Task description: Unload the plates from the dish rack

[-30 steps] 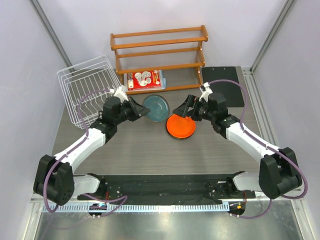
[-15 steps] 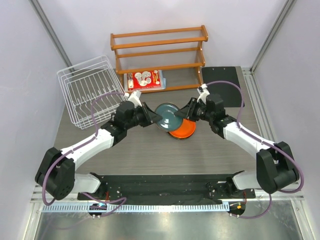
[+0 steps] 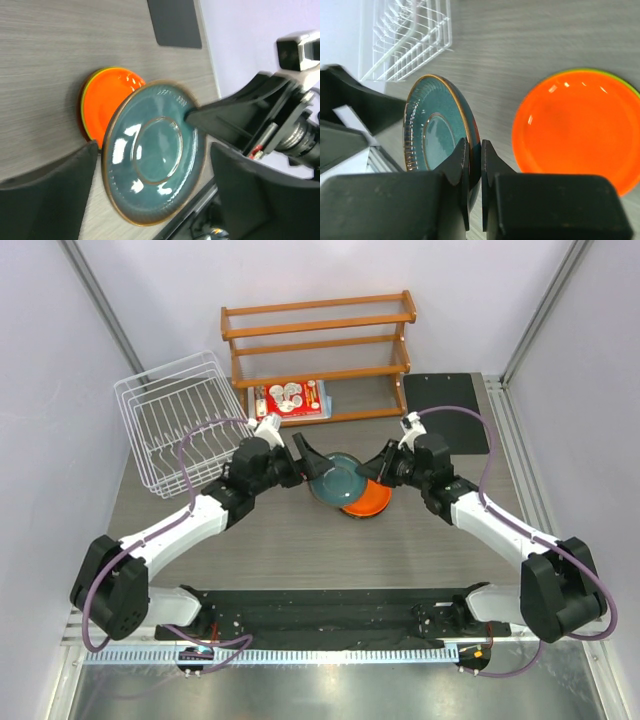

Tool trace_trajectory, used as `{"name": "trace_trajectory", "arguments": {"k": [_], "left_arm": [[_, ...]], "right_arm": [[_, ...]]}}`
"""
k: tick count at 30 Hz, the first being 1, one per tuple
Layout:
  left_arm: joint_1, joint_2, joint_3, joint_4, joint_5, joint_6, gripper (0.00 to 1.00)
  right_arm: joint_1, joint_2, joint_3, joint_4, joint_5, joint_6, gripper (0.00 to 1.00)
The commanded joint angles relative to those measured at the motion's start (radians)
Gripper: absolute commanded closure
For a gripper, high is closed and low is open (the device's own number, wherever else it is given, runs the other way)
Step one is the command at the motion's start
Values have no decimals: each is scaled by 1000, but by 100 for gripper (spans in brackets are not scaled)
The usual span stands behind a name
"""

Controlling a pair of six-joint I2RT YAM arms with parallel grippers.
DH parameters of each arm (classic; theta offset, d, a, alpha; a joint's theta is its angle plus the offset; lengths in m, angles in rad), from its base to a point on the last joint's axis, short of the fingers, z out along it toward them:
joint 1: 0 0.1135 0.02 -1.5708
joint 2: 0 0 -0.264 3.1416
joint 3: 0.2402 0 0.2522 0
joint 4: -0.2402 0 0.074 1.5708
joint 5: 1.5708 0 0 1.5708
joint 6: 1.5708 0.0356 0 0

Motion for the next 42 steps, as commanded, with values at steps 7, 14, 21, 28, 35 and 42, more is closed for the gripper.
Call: {"name": "trace_trajectory", "arguments": {"k": [7, 14, 21, 28, 35, 42], "left_arm": [[-6, -80, 72, -194, -360, 217, 1], [-2, -151, 35, -326, -678, 355, 0], [15, -191, -19, -340, -718, 353, 1], [18, -208, -42, -343, -723, 348, 1], [23, -182, -48, -349, -720, 352, 1], [29, -134, 7, -375, -700, 360, 1]], "right_arm": [[-28, -39, 5, -97, 168, -81, 99], [-110, -4, -15, -106, 186, -112, 99], [-153, 84, -5, -68, 136, -152, 99], [-160, 185, 7, 1, 67, -155, 99], [-160, 253, 22, 6, -10, -164, 43], [-153, 121, 34, -155, 206, -229, 0]]}}
